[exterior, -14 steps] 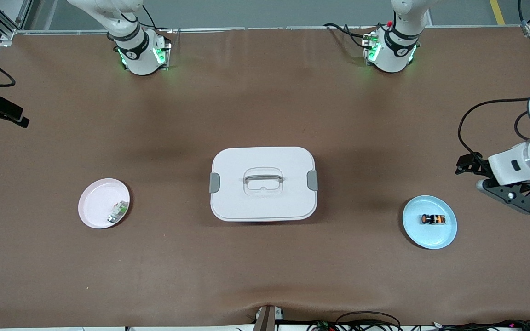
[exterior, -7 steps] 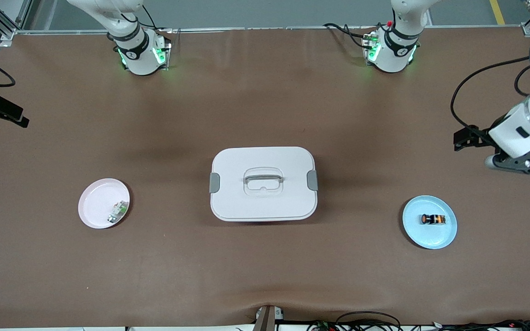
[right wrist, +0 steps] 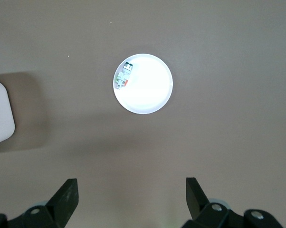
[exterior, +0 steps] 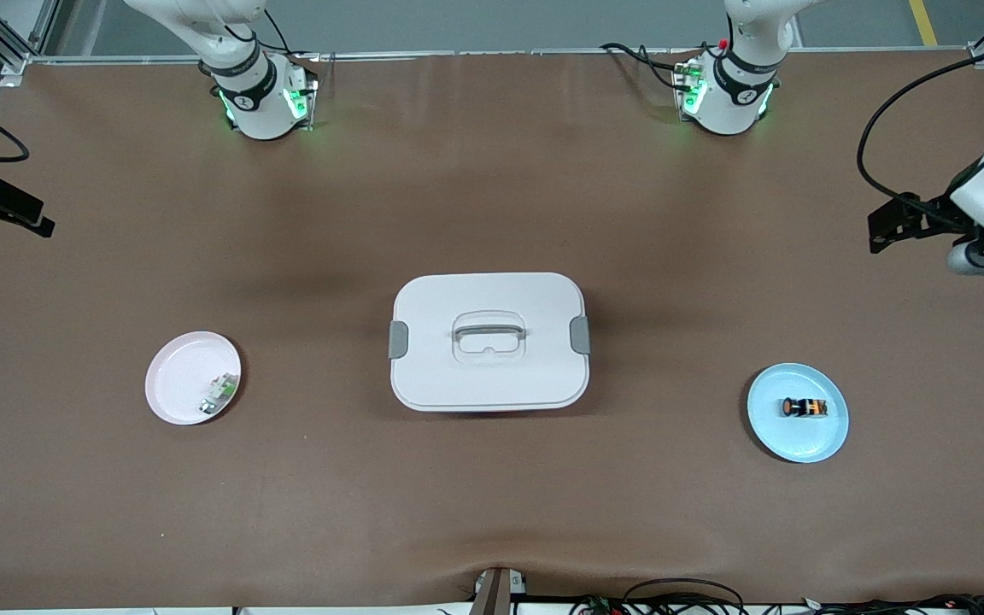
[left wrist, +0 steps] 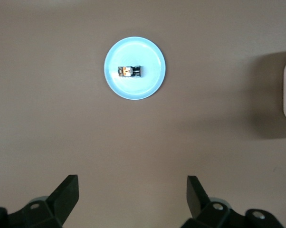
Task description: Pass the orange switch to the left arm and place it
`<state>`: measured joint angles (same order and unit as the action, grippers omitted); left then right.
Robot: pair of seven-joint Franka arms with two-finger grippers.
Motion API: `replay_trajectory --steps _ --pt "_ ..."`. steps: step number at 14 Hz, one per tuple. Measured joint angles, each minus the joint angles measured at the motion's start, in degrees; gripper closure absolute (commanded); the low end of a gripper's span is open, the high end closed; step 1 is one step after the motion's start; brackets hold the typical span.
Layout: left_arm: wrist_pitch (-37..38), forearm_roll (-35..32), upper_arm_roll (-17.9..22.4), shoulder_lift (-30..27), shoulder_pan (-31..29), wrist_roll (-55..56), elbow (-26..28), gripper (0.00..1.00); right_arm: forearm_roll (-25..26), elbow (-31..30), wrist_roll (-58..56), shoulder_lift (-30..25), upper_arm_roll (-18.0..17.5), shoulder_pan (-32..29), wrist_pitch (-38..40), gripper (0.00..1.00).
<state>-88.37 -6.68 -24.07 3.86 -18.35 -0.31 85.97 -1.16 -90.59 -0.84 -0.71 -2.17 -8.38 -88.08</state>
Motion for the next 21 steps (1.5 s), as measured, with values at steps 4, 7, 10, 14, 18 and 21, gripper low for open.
replay_trajectory --steps 4,7,10,14,18,21 --pt "3.0 0.06 10.19 -1.71 11.61 1.7 0.16 0.0 0.0 0.0 0.0 0.19 -0.11 0.0 0.01 0.0" --pt "3.83 0.37 16.68 -4.22 19.1 2.82 1.55 0.0 0.0 0.0 0.0 0.27 -0.18 0.0 0.02 0.0" --pt "3.68 1.94 17.96 -7.23 19.59 2.88 4.32 0.0 0.0 0.0 0.0 0.42 -0.26 0.0 0.02 0.0" --pt "2.58 4.89 18.09 -10.33 19.3 3.97 7.09 0.0 0.0 0.0 -0.01 0.52 -0.32 0.0 0.02 0.0" --pt "2.13 6.21 18.44 -11.89 19.27 4.08 7.54 0.0 0.0 0.01 -0.01 0.53 -0.37 0.0 0.02 0.0" --pt "2.03 6.31 18.45 -11.98 19.27 3.91 7.62 0.0 0.0 0.01 -0.01 0.53 -0.39 0.0 0.02 0.0"
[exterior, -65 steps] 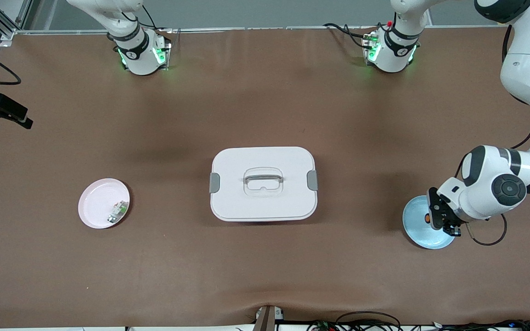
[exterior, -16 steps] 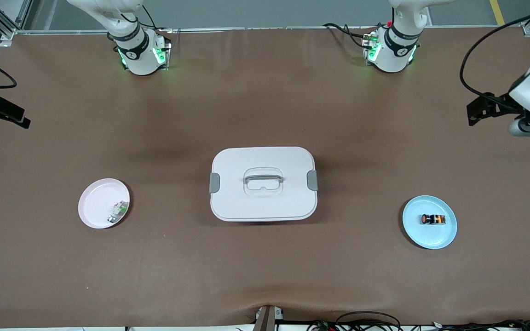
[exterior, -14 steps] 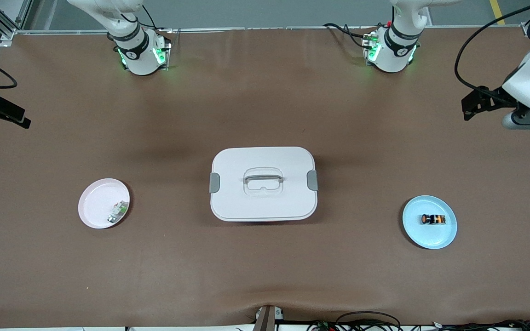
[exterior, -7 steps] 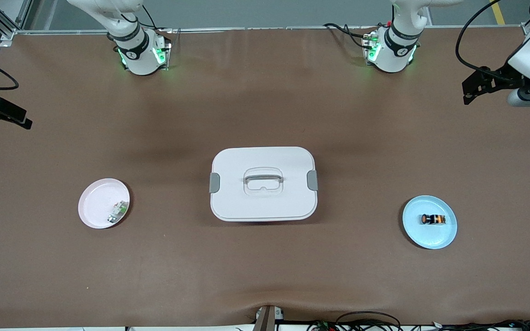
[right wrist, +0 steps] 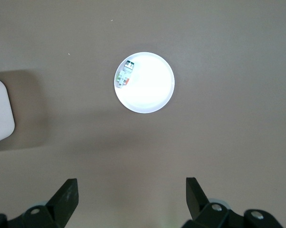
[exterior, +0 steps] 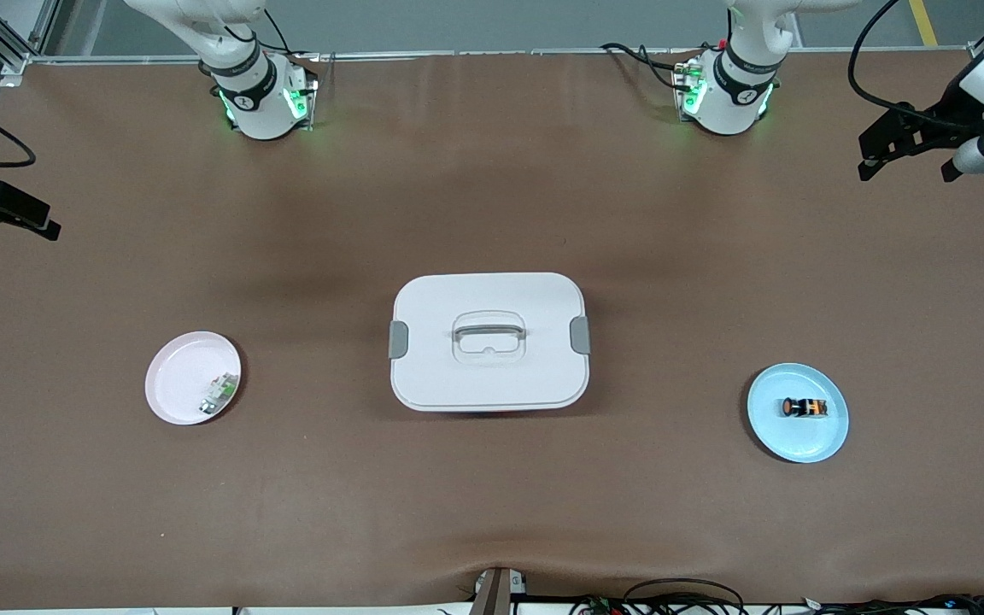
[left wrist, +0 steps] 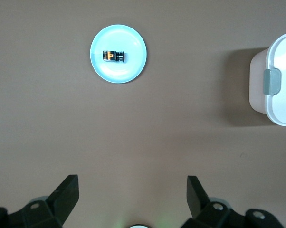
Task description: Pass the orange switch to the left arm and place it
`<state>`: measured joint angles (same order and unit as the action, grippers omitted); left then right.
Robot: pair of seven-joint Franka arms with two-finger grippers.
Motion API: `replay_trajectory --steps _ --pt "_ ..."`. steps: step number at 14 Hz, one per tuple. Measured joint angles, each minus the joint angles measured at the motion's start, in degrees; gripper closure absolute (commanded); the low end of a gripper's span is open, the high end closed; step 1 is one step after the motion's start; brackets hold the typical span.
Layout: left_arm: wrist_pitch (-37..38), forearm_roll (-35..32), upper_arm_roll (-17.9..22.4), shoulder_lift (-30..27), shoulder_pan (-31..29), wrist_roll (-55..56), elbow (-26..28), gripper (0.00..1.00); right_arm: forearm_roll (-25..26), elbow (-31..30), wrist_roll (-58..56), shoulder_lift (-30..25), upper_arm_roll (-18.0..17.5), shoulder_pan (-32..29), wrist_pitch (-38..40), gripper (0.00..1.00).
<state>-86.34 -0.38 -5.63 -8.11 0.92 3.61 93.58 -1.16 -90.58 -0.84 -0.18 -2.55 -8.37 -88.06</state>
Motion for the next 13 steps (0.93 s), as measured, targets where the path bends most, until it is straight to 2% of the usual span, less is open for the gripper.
replay_trajectory --steps 13 --pt "0.11 0.01 0.6 1.69 -2.17 0.96 -0.41 0.0 -0.03 0.02 0.0 0.42 -0.11 0.0 0.0 0.0"
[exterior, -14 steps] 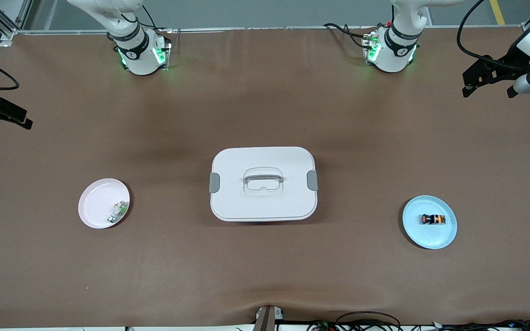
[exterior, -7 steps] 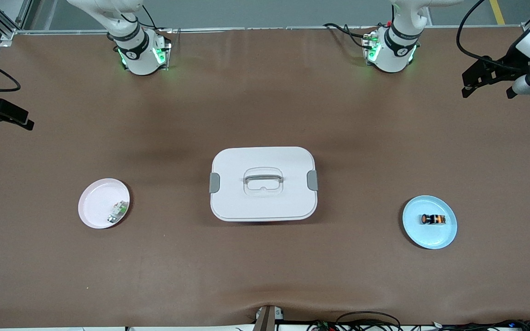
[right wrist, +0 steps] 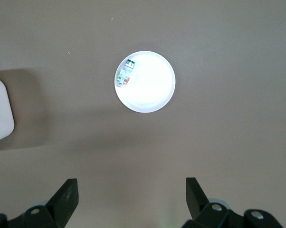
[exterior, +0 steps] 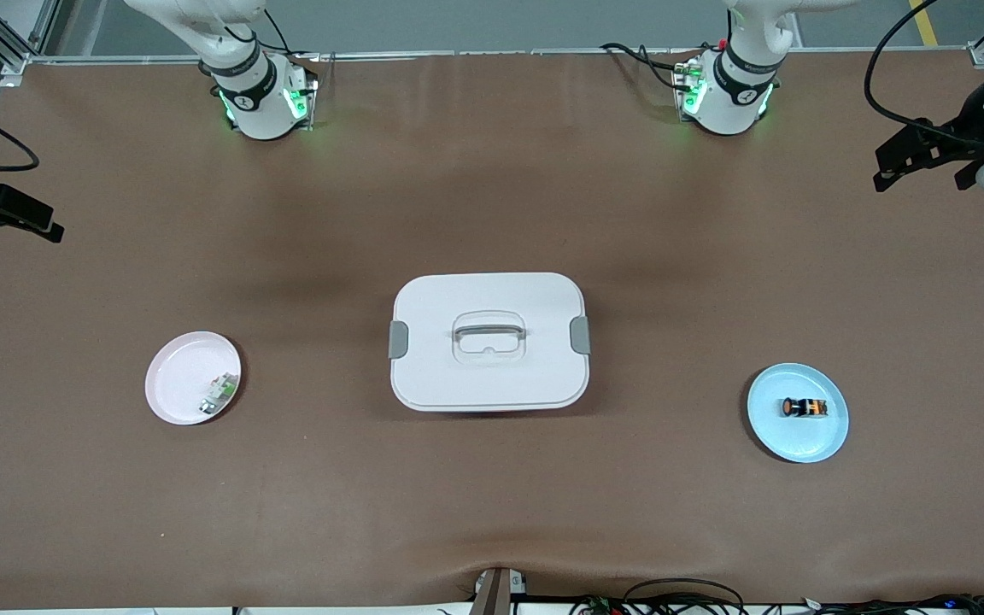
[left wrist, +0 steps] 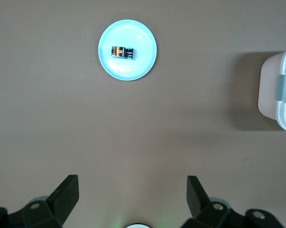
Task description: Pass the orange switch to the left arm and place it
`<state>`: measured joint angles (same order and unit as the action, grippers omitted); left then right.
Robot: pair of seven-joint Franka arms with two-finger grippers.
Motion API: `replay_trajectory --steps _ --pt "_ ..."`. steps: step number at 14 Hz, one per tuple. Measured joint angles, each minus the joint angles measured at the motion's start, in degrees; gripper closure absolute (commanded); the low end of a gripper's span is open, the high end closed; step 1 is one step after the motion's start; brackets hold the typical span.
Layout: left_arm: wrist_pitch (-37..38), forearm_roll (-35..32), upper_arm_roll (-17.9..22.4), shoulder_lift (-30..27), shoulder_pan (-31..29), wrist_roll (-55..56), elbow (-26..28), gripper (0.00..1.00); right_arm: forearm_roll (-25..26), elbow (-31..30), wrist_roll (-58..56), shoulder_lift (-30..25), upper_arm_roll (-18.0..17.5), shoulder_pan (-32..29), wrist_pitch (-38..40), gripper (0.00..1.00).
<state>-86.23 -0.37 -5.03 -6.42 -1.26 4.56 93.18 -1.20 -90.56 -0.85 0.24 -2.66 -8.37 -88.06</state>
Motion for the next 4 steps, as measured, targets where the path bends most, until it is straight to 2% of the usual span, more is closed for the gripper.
replay_trajectory --steps 4 --pt "0.0 0.0 -0.01 1.05 -0.03 0.81 -0.54 0.0 0.0 0.13 0.0 0.0 0.0 0.0 0.0 0.0"
